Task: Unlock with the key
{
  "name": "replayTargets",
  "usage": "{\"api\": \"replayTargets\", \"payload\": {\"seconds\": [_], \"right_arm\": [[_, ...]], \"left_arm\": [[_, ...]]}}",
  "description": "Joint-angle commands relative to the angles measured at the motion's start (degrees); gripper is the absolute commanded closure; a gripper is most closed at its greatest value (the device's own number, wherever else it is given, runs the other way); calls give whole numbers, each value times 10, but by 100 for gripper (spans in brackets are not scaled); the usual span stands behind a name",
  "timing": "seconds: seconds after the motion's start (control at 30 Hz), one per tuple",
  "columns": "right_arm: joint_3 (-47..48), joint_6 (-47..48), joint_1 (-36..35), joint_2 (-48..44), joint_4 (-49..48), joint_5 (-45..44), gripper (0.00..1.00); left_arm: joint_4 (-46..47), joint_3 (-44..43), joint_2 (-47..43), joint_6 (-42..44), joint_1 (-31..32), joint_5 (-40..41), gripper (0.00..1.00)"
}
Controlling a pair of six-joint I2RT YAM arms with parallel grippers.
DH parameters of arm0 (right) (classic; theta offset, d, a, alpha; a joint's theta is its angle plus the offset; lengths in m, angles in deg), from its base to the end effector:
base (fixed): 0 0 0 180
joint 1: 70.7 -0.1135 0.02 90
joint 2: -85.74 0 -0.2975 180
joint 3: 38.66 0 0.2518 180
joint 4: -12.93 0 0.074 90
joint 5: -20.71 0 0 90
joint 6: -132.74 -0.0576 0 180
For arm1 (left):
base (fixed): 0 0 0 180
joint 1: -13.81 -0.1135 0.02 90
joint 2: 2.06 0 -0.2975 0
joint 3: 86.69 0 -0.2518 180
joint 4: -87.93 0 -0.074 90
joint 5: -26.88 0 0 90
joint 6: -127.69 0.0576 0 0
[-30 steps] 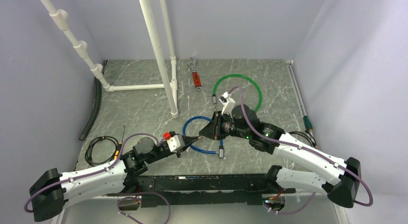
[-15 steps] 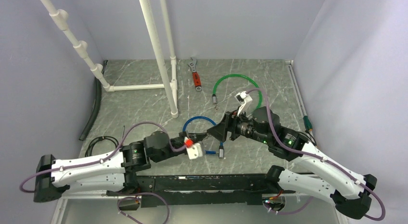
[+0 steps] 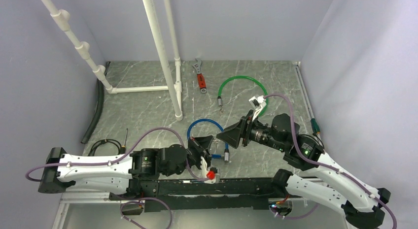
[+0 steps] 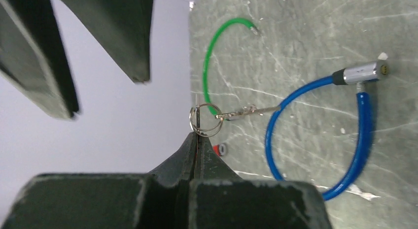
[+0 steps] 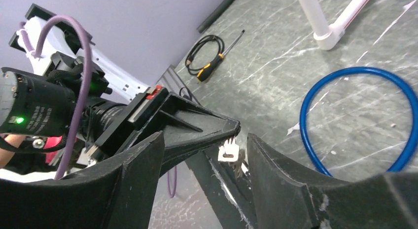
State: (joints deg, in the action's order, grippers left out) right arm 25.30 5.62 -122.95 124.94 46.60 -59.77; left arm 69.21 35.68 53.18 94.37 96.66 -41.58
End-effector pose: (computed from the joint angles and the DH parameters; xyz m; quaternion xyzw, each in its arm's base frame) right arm 0.0827 0.1223 0.3867 -0.1532 0.7436 0.5004 0.4162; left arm 0.0489 -0.2200 0.3325 0.6990 0.3771 0.0123 0.6075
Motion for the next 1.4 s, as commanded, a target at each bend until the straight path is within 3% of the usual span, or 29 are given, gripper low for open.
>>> {"api": "replayTargets", "payload": {"seconds": [0.0, 0.1, 0.17, 0.33, 0.5, 0.67, 0.83, 1.37], "right_arm": [[-36, -35, 3, 15, -81, 45, 38], [-49, -29, 7, 35, -113, 64, 38], [-49, -17, 10, 47, -128, 70, 38], [-28, 35, 24, 74, -112, 48, 34], [-29, 28, 53, 89, -178, 159, 32], [-29, 14, 59, 108, -218, 203, 45], [-47, -19, 61, 121, -283, 264, 50], [-79, -56, 61, 130, -330, 304, 64]], "left_arm": [[85, 17, 0, 181, 31, 65, 100], [130, 33, 30, 337, 54, 146, 100], [102, 16, 43, 361, 60, 186, 100], [97, 23, -4, 419, 84, 195, 100], [13, -4, -40, 431, 94, 188, 100], [-3, -7, -70, 432, 98, 184, 100], [10, 9, -75, 436, 99, 191, 100], [36, 23, -87, 435, 99, 195, 100]]}}
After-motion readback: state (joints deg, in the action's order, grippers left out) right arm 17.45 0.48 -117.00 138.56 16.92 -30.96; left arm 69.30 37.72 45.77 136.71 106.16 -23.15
